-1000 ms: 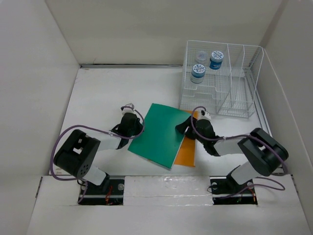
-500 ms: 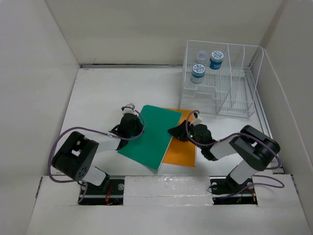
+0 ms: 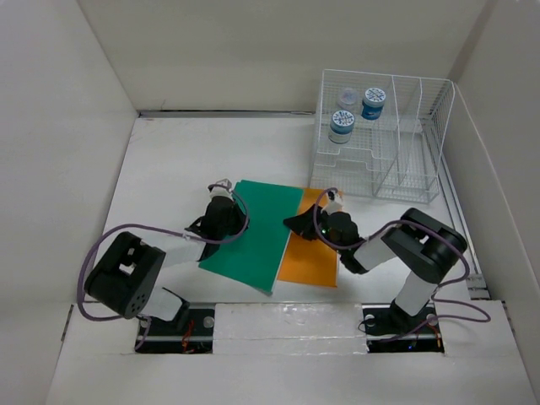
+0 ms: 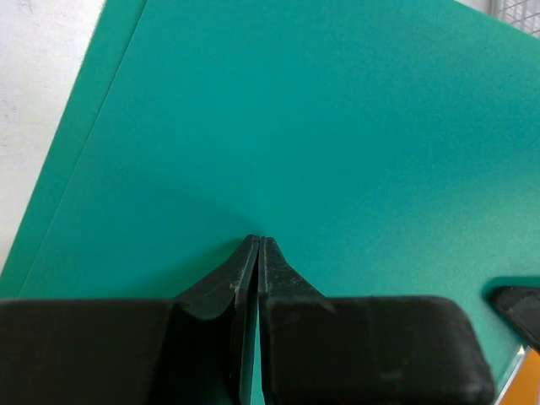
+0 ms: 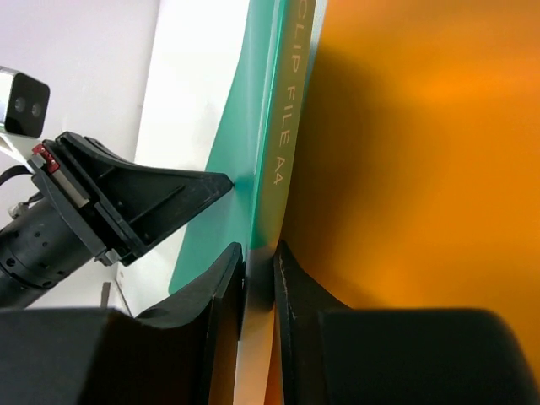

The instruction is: Organize the desk

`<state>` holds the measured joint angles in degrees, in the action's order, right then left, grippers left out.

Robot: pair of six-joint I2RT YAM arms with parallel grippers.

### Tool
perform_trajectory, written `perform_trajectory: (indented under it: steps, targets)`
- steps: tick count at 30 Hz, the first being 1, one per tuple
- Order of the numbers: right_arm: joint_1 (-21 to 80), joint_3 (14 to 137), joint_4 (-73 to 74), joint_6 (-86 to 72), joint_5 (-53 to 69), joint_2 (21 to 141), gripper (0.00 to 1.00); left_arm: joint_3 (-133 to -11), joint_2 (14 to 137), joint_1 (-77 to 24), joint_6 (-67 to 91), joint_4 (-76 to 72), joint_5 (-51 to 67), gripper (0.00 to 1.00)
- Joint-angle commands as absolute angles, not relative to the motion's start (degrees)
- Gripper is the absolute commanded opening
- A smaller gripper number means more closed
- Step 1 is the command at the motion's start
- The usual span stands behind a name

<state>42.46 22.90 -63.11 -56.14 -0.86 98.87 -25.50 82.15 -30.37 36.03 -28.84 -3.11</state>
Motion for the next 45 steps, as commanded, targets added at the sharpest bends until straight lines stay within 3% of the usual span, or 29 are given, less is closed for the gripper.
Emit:
perform_trajectory:
  steps: [1, 4, 7, 8, 10, 14, 19, 26, 41, 45]
  targets:
    - [43.76, 23.64, -68.74, -52.74, -1.14, 95.90, 0.00, -25.40, 77.97, -30.67, 35.07, -23.48, -2.90, 0.00]
    - [44.38, 25.22, -60.32, -49.24, -1.05, 87.74, 0.00, -27.68, 70.51, -30.67, 35.24, -18.29, -3.16, 0.00]
    - [46.75, 30.73, -45.30, -40.74, -4.82, 75.47, 0.00, -30.58, 59.18, -30.67, 35.68, -12.84, -4.74, 0.26]
    - [47.37, 32.76, -37.52, -38.17, -7.62, 72.63, 0.00, -32.24, 53.49, -30.67, 35.60, -10.22, -5.36, 0.40]
    - [48.07, 38.98, -31.58, -32.27, -10.18, 65.70, 0.00, -33.92, 48.80, -30.67, 35.86, -7.83, -7.38, 0.47]
    - [48.08, 49.61, -19.82, -25.33, -17.11, 57.60, 0.00, -35.33, 39.31, -31.20, 36.91, -4.76, -7.12, 0.48]
    - [47.38, 57.73, -13.55, -18.38, -23.45, 52.83, 0.00, -37.35, 37.27, -31.20, 36.12, -1.15, -7.38, 0.47]
    - [44.13, 69.34, -8.09, -3.97, -41.73, 48.61, 0.00, -37.44, 34.81, -31.20, 35.68, -0.18, -5.71, 0.47]
    - [41.31, 91.92, -12.28, 23.45, -55.10, 58.34, 0.00, -35.16, 35.25, -31.20, 35.51, -1.93, -3.61, 0.45]
    - [35.79, 92.99, -13.45, 26.90, -53.18, 60.73, 0.00, -34.89, 35.42, -31.20, 35.51, -2.37, -2.55, 0.44]
